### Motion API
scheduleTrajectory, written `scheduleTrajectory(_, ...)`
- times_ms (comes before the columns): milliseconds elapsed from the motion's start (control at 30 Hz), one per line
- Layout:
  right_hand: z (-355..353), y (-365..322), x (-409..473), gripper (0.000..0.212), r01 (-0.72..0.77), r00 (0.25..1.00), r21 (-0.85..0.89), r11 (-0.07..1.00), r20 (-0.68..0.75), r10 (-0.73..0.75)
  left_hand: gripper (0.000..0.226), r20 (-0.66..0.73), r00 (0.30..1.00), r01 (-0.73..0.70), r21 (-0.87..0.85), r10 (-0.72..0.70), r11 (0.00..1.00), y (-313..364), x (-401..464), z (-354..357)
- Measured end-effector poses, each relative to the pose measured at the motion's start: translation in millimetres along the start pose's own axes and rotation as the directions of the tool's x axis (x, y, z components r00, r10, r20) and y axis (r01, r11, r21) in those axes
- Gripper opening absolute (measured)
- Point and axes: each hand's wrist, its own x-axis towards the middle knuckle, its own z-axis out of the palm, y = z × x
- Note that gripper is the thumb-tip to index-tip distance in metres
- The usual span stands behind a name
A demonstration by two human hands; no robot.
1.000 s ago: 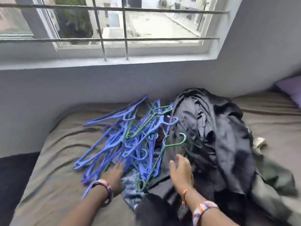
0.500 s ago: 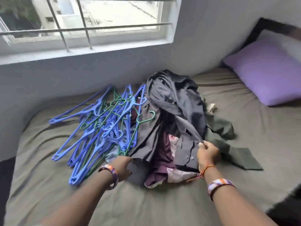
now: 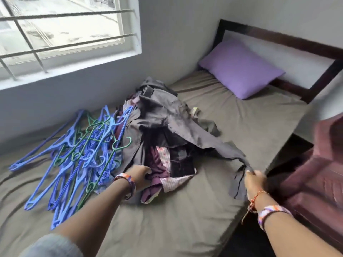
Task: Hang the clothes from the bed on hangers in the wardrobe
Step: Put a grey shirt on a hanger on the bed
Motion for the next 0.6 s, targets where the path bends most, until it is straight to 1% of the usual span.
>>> scheduleTrajectory(33,2,1,-1,0.023,0.057,0.995,-0.036,0.998,0.086,-0.053,0.043,0.006,1.000,-0.003,0.009,0.003,1.000,2,8,4)
scheduleTrajectory(67,5,1,-3,0.013,0.135,0.974,-0.077,0.988,0.194,-0.118,0.039,0.013,1.000,-0.003,0.024,0.002,1.000,4,16,8)
scheduleTrajectory(100,11,5,-6,0.008,0.224,0.940,-0.140,0.965,0.292,-0.176,0.036,0.016,1.000,-0.014,0.045,0.013,0.999,6,26,12)
scheduleTrajectory(167,30,14,0,0.007,0.398,0.855,-0.220,0.891,0.442,-0.273,0.042,0.041,0.999,-0.030,0.082,0.026,0.996,11,47,21)
scheduleTrajectory(233,49,19,12,0.015,0.466,0.800,-0.266,0.844,0.535,-0.273,0.060,0.072,0.997,-0.029,0.136,0.020,0.990,19,71,26)
scheduleTrajectory(300,69,24,31,0.032,0.529,0.759,-0.325,0.784,0.595,-0.265,0.077,0.048,0.999,-0.009,0.234,-0.003,0.972,30,101,28)
scheduleTrajectory(367,89,29,56,0.060,0.551,0.725,-0.365,0.750,0.655,-0.214,0.093,-0.029,1.000,0.003,0.368,0.008,0.930,45,135,28)
scheduleTrajectory(433,111,36,81,0.089,0.494,0.677,-0.406,0.769,0.735,-0.047,0.113,-0.082,0.996,0.008,0.433,0.031,0.901,64,173,29)
scheduleTrajectory(467,122,40,91,0.102,0.472,0.636,-0.446,0.761,0.770,0.056,0.122,-0.084,0.996,0.007,0.452,0.035,0.892,73,194,31)
scheduleTrajectory(533,142,53,106,0.124,0.507,0.559,-0.537,0.675,0.800,0.217,0.131,-0.047,0.999,0.015,0.463,0.007,0.886,89,234,35)
scheduleTrajectory(600,157,65,111,0.137,0.530,0.535,-0.580,0.618,0.795,0.288,0.133,0.032,0.996,0.061,0.462,-0.085,0.885,101,273,48)
